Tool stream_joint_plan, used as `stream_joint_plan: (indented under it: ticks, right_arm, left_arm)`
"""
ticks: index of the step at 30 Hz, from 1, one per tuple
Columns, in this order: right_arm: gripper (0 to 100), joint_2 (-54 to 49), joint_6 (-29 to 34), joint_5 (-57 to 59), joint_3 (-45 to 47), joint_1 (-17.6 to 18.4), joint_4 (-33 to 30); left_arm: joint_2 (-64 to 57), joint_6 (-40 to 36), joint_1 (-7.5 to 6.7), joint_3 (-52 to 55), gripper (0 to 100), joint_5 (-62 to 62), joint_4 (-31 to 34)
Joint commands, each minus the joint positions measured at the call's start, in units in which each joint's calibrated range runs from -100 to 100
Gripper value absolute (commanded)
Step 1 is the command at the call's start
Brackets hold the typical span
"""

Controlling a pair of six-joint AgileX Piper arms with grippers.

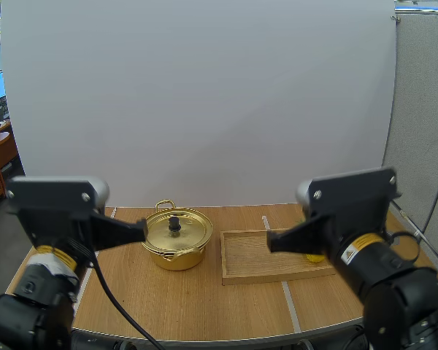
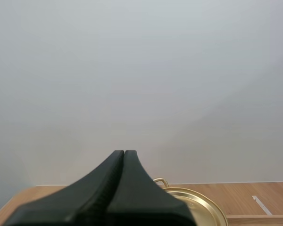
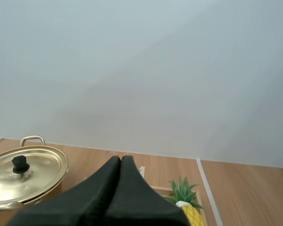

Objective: Open the pot, put the pineapple inside, and close it

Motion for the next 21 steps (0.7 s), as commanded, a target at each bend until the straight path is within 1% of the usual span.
stream_joint_plan:
  ticks: [1,6,12,17,21]
  right_arm:
    - [0,-0.2,0.3,8.4,-6.3,-0.2,-0.8]
    - [0,-0.2,0.3,26.1,-15.6,-0.2,-0.8]
    - [0,-0.2,0.3,42.4,-24.6,-0.2,-0.8]
    - [0,-0.2,0.4,54.0,-29.5,-0.2,-1.3]
    - [0,-0.2,2.1,55.3,-31.8,-0.2,-2.8]
  left_arm:
    - [-0.2,1.1,0.11,-5.9,0,7.5,0.8]
    - [-0.2,2.0,0.11,-15.8,0,22.5,0.8]
    - [-0.2,2.0,0.11,-25.4,0,38.3,0.8]
    - [-0.2,2.1,0.11,-30.5,0,48.4,0.8]
    - [-0.2,3.7,0.11,-32.0,0,53.7,0.8]
